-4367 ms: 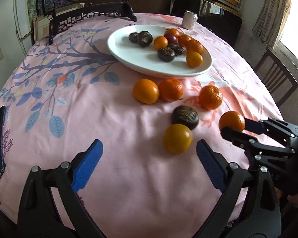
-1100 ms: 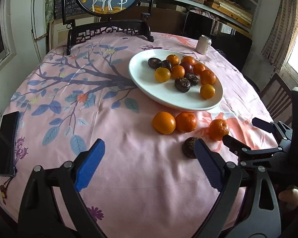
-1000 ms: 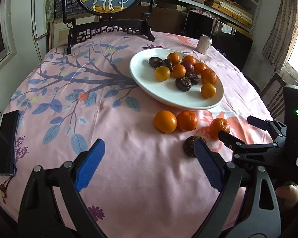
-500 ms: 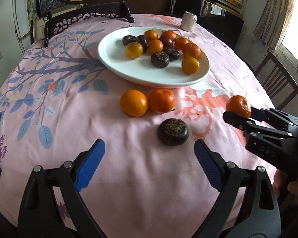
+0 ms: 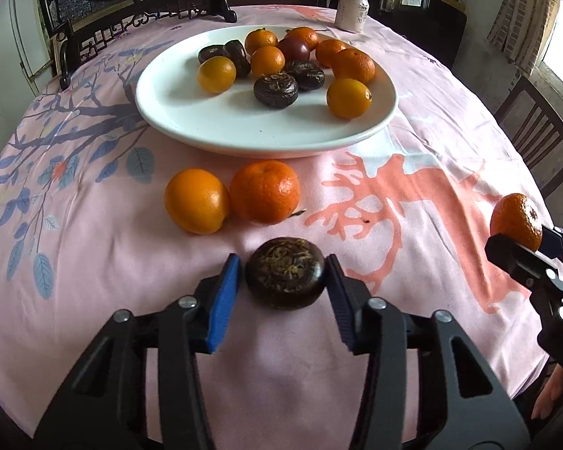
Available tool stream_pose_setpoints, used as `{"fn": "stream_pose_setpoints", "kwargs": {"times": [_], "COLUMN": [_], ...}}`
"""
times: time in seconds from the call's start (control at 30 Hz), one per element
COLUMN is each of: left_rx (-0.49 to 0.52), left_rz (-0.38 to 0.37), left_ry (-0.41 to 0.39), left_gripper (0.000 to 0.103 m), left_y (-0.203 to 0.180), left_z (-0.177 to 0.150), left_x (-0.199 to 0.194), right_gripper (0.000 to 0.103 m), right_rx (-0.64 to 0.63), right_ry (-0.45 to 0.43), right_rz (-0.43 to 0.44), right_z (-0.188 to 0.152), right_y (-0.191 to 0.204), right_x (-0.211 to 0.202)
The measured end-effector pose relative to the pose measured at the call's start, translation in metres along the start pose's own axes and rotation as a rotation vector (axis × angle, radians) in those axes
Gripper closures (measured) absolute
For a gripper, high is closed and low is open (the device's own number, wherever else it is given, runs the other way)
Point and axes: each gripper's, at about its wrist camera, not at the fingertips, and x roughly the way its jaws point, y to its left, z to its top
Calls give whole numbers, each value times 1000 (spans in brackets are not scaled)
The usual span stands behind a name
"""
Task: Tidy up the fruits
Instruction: 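Grasp a tangerine with the right gripper while the left gripper grasps a dark purple fruit, then lower the tangerine and dark fruit onto the white plate and open both grippers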
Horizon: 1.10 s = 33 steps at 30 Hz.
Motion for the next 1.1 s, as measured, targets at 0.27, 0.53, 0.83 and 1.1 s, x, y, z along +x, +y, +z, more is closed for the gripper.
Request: {"fn": "stream_pose_setpoints", "kwargs": {"times": [0.27, 0.53, 0.83, 1.1], "left_rx": [-47, -63, -130, -173], "left_rz": [-60, -100, -7, -16], "left_ry": [-15, -78, -74, -9], "left_gripper": [60, 60, 60, 60], "left_y": [15, 41, 101, 106], "left_z": [-3, 14, 132, 187], "left_x": [-19, -54, -17, 41], "right_gripper": [58, 58, 58, 58], "right_rx": [-19, -60, -168, -202], "right_ry": [-4, 19, 29, 90], "right_rz": [9, 77, 172, 141], "right_z": [4, 25, 116, 146], "right_y": [15, 32, 78, 102], "right_x": [0, 11, 56, 119]}}
